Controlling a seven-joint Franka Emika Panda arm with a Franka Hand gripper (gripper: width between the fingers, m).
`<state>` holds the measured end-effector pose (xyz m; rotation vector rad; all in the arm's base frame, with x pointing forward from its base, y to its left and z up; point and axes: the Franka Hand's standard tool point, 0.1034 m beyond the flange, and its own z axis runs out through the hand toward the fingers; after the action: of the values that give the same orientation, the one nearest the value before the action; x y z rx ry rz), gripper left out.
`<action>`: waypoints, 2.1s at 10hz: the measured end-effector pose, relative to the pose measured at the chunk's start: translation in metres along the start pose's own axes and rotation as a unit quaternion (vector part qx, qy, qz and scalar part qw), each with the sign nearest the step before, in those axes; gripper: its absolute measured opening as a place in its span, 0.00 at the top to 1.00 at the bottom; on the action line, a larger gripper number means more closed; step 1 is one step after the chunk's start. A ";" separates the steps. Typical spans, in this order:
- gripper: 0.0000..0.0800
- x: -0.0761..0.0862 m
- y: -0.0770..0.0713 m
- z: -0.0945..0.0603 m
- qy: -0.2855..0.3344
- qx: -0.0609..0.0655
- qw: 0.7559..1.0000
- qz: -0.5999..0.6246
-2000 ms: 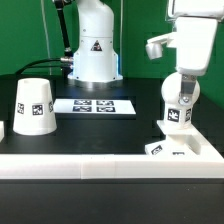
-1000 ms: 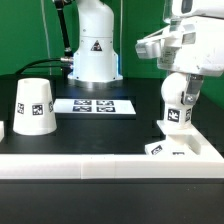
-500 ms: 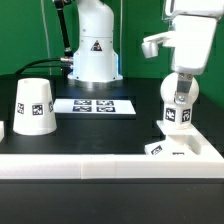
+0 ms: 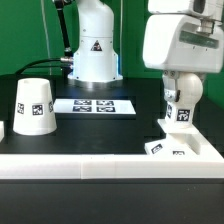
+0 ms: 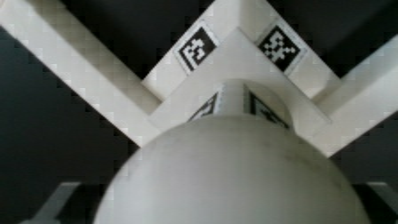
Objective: Assemble lamp
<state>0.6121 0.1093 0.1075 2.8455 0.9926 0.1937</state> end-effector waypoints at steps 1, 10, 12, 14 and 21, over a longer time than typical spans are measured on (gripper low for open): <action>0.28 -0.001 0.001 0.001 -0.001 0.000 1.000 0.013; 0.28 -0.007 0.008 0.003 -0.002 0.007 0.946 0.325; 0.28 -0.008 0.005 0.003 -0.010 0.013 0.910 0.415; 0.28 -0.009 0.003 0.003 -0.019 0.019 0.863 0.505; 0.28 -0.009 0.001 0.003 -0.040 0.032 0.732 0.679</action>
Offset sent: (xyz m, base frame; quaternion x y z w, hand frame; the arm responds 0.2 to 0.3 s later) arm 0.0000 0.0000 0.0000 0.0000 0.0000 0.1296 0.9916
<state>0.6059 0.1031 0.1040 2.9070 -1.2659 0.1271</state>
